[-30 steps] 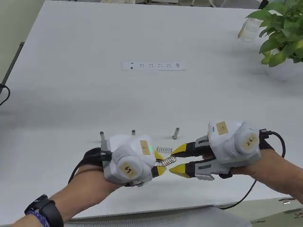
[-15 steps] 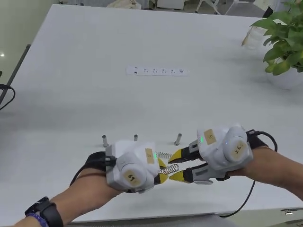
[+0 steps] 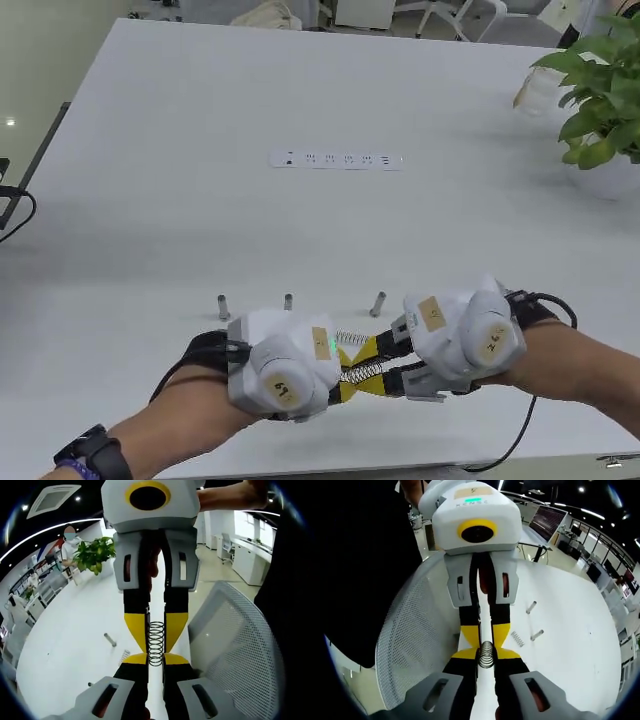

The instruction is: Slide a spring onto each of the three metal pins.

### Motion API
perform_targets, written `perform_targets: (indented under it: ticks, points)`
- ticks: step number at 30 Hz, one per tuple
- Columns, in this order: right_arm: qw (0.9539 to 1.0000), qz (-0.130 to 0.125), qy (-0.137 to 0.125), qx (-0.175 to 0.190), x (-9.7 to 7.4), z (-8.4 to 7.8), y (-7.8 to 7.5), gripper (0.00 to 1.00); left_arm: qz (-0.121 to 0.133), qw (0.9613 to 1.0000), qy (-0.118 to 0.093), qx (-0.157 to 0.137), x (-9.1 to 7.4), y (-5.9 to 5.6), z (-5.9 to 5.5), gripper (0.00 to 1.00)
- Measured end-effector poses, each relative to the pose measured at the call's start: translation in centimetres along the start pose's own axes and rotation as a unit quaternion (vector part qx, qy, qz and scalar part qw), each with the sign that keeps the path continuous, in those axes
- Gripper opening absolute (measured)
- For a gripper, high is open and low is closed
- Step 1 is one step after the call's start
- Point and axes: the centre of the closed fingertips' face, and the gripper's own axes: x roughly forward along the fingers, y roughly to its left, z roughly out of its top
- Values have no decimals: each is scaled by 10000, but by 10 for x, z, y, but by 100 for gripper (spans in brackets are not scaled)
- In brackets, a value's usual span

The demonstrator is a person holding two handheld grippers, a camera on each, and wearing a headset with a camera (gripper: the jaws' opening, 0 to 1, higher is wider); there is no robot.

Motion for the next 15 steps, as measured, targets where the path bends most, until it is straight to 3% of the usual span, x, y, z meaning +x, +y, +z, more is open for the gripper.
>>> perform_targets:
  ticks: [12,15]
  points:
    - [9999,-63,-31,120,-1,-2,0,9,-8,9998,-90,-157,2,0,0,3]
    - [9998,-77,-49,157,-1,-3,0,9,6,9998,-78,-179,1,0,-1,7]
